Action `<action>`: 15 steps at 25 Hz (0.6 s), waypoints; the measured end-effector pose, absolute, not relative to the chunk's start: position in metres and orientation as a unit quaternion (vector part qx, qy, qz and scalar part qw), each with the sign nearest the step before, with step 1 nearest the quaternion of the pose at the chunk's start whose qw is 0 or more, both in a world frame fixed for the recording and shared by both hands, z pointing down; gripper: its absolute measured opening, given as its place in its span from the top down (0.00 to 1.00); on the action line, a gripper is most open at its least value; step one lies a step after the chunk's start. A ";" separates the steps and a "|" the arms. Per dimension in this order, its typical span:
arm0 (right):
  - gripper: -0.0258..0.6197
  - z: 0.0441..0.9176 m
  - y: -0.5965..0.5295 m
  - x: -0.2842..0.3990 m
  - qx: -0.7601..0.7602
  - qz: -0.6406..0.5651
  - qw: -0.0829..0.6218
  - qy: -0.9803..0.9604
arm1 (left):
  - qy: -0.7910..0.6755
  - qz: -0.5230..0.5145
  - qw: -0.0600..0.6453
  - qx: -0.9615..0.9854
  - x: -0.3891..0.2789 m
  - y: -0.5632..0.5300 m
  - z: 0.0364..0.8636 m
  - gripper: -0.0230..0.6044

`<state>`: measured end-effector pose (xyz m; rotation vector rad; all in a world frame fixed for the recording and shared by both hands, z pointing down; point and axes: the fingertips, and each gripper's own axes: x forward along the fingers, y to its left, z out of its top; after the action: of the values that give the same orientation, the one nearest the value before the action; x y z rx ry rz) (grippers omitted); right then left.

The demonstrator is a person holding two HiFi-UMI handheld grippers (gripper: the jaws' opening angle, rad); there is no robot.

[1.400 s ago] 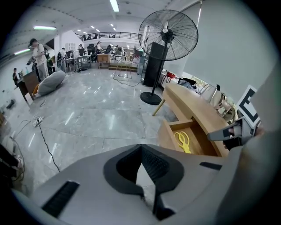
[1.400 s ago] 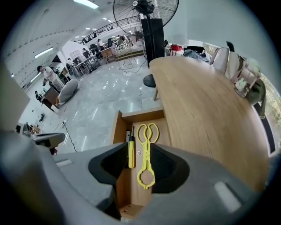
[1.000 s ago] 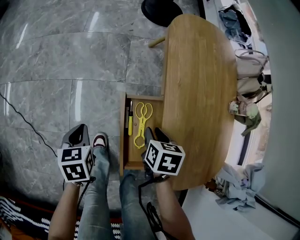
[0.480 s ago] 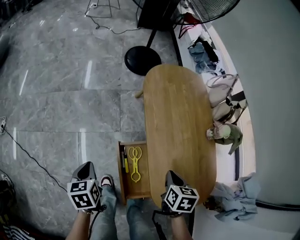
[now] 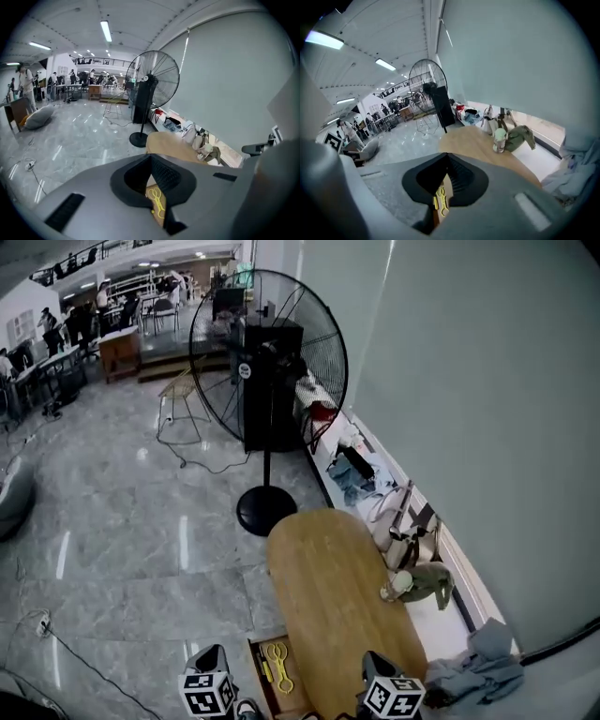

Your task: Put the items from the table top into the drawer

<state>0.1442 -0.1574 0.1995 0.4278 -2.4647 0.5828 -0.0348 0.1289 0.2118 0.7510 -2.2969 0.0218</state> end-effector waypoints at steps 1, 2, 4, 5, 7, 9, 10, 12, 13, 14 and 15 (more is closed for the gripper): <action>0.95 0.188 -0.162 0.155 0.162 0.220 0.264 -0.925 | -0.888 0.005 0.347 0.302 -0.028 0.127 0.198 0.97; 0.95 0.178 -0.167 0.164 0.166 0.221 0.244 -0.930 | -0.887 -0.002 0.339 0.312 -0.023 0.124 0.187 0.97; 0.95 0.158 -0.183 0.178 0.181 0.217 0.202 -0.938 | -0.885 -0.017 0.327 0.331 -0.019 0.113 0.164 0.97; 0.95 0.144 -0.189 0.183 0.189 0.213 0.189 -0.940 | -0.884 -0.023 0.319 0.341 -0.020 0.106 0.153 0.97; 0.95 0.118 -0.192 0.192 0.199 0.202 0.176 -0.943 | -0.885 -0.028 0.297 0.358 -0.024 0.095 0.133 0.97; 0.95 0.104 -0.195 0.195 0.209 0.185 0.166 -0.946 | -0.887 -0.026 0.271 0.372 -0.033 0.090 0.113 0.97; 0.95 0.099 -0.198 0.195 0.214 0.175 0.162 -0.947 | -0.888 -0.025 0.260 0.378 -0.038 0.087 0.104 0.97; 0.95 0.089 -0.204 0.196 0.225 0.161 0.155 -0.948 | -0.888 -0.025 0.247 0.387 -0.044 0.081 0.093 0.97; 0.95 0.085 -0.206 0.198 0.229 0.158 0.153 -0.948 | -0.887 -0.025 0.245 0.391 -0.045 0.078 0.090 0.97; 0.95 0.083 -0.207 0.201 0.234 0.157 0.154 -0.947 | -0.886 -0.024 0.244 0.394 -0.045 0.076 0.088 0.97; 0.95 0.083 -0.208 0.205 0.238 0.156 0.158 -0.945 | -0.884 -0.022 0.245 0.397 -0.044 0.074 0.088 0.97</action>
<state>0.2051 -0.2075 0.0833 0.6817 -2.7044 0.4469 -0.0440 0.0742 0.0877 1.0840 -2.4136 -0.0610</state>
